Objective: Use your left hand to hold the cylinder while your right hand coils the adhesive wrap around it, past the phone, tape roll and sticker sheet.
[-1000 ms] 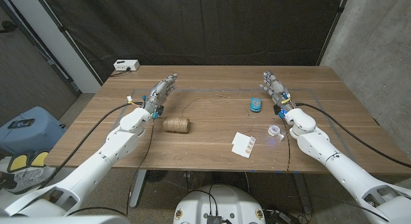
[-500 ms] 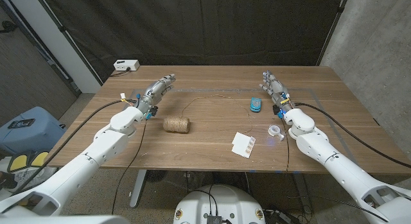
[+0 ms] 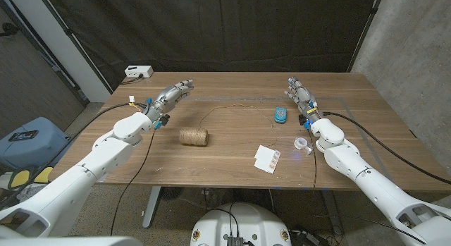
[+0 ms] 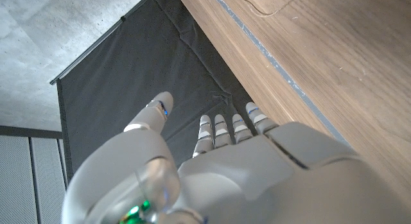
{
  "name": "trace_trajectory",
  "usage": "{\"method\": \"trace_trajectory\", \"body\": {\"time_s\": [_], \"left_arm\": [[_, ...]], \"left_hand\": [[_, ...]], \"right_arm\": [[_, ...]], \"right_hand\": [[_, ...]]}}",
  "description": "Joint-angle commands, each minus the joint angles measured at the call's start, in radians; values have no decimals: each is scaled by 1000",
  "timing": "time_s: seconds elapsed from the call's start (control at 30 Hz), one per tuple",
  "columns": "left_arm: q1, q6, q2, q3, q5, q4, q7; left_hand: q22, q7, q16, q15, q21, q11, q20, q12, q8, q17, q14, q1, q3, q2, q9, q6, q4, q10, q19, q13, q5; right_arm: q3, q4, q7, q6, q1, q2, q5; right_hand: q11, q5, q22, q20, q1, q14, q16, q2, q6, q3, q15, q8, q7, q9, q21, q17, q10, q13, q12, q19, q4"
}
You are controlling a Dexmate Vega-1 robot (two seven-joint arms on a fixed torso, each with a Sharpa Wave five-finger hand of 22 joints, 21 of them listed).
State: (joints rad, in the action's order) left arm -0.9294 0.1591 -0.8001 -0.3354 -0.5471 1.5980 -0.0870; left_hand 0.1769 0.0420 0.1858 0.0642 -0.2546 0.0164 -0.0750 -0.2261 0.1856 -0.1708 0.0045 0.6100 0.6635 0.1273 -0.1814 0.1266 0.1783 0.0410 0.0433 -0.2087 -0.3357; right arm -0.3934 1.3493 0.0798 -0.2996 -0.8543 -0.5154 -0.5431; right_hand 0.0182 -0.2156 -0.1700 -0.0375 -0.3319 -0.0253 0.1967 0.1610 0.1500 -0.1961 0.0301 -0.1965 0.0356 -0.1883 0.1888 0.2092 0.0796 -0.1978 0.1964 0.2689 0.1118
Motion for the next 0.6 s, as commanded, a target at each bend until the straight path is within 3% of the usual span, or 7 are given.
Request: {"method": "trace_trajectory", "body": {"time_s": [0.03,0.6], "left_arm": [[-11,-42,-83,5,35,72,-35],[-5,-108,-156,6,54,132,-80]], "left_hand": [[2,9,9,6,5,4,-5,-7,2,-6,15,20,6,-5,-2,0,7,13,12,-6,-12],[4,42,-2,27,22,27,-16,-2,-3,-10,-8,59,7,-32,-3,-39,3,-16,-2,-20,-43]], "right_arm": [[0,-1,6,-14,8,0,16],[-6,-19,8,-18,26,10,27]], "right_hand": [[2,2,-3,1,-10,7,4,-3,3,-9,1,-1,0,-5,4,1,-2,-5,1,-1,-2],[-2,4,-3,1,-12,8,4,-5,2,-15,0,-1,1,-5,5,0,-4,-5,1,-3,-7]]}}
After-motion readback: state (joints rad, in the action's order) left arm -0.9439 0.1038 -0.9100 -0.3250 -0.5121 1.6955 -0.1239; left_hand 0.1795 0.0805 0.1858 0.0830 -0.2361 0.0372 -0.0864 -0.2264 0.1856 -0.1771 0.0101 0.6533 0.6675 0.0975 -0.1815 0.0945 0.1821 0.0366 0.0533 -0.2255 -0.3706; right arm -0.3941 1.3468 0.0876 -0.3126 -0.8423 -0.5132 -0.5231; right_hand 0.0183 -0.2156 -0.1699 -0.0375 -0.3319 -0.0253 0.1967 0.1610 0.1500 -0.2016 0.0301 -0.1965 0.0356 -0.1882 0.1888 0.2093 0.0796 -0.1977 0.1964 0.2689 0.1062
